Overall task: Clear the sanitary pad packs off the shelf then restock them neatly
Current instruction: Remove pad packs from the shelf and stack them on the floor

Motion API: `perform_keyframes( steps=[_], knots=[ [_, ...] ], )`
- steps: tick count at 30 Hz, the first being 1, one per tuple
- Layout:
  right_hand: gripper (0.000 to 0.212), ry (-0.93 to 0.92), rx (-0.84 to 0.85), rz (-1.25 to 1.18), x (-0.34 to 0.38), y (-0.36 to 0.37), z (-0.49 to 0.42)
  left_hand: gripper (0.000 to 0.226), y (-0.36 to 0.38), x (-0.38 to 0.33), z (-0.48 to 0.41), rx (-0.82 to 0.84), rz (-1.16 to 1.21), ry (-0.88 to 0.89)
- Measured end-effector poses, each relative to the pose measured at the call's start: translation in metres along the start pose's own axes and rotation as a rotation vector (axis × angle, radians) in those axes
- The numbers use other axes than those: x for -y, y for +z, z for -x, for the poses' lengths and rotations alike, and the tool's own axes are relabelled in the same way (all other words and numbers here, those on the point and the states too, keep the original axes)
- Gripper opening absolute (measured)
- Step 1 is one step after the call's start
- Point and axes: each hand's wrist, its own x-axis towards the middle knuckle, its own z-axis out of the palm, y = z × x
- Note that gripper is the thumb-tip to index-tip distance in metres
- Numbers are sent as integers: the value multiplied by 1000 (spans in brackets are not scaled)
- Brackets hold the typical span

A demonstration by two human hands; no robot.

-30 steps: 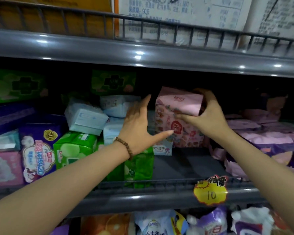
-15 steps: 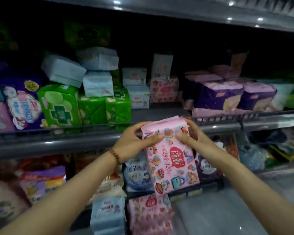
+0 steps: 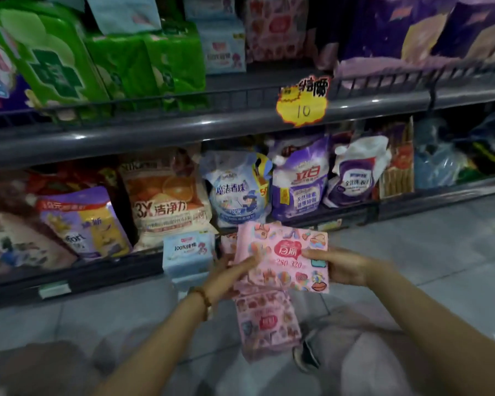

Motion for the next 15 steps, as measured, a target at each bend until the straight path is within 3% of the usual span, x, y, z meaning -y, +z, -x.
perform_keyframes(
  steps=[2, 5, 7, 10, 13, 15],
  knots=[
    [76, 121, 45, 76, -26, -6, -10, 57, 0, 29, -5, 97, -74, -186],
    [89, 272, 86, 148, -61, -1, -28, 44, 7, 70, -18, 109, -81, -358],
    [69, 311, 48, 118, -78, 8, -42, 50, 11, 94, -32, 86, -32, -440],
    [60, 288, -17, 30, -96, 21, -63, 62, 10, 125, -53, 11, 34, -465],
    [33, 173, -105, -42, -104, 30, -79, 54, 17, 121, -56, -23, 28, -434],
    [26, 129, -156, -50, -107, 33, -85, 48, 23, 115, -53, -38, 12, -390]
  ],
)
